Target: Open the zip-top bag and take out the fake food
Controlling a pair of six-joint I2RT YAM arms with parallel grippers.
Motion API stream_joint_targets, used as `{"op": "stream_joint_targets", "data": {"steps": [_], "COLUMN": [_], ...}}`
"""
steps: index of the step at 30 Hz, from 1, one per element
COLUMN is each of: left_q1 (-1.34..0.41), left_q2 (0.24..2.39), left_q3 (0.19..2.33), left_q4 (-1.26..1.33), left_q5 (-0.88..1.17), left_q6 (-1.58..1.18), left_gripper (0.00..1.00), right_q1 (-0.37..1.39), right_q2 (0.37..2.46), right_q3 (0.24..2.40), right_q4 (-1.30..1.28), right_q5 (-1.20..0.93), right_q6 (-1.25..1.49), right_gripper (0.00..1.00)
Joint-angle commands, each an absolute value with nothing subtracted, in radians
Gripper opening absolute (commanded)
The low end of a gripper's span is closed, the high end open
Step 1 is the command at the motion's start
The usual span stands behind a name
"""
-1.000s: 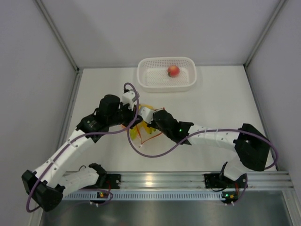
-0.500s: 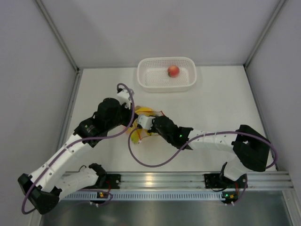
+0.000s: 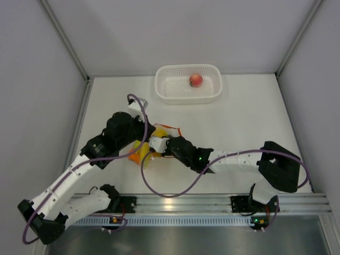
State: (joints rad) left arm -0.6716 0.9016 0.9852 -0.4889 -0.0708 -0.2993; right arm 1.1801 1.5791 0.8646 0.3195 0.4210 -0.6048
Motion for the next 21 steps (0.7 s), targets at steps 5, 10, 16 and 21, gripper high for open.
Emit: {"op": "stream_joint_targets", "data": {"steps": [5, 10, 16, 21], "left_q1": [-0.729, -0.736, -0.779, -0.816], "left_q2": [0.901, 0.85, 0.896, 0.922], "left_q3": [0.919, 0.851, 0.825, 0.839], "left_q4": [-0.269, -0.245, -0.25, -0.247], "left_q5": [0.331, 0.39, 0.249, 0.04], "left_q6": [-0.219, -0.215, -0.202, -0.235], "left_gripper": [0.0, 0.0, 0.0, 0.0], "right_q1": [1.189, 1.042, 1.005, 1.008], "right_q2": [1.526, 1.594, 1.56, 1.459], "right_q3": [1.093, 1.308, 1.339, 1.118], "right_q4": [0.146, -0.118, -0.238, -0.069], "right_q5": [0.204, 0.059, -0.084, -0.029], "right_q6": [-0.608, -0.319, -0.233, -0.291], "right_gripper": [0.0, 0.0, 0.0, 0.0]}}
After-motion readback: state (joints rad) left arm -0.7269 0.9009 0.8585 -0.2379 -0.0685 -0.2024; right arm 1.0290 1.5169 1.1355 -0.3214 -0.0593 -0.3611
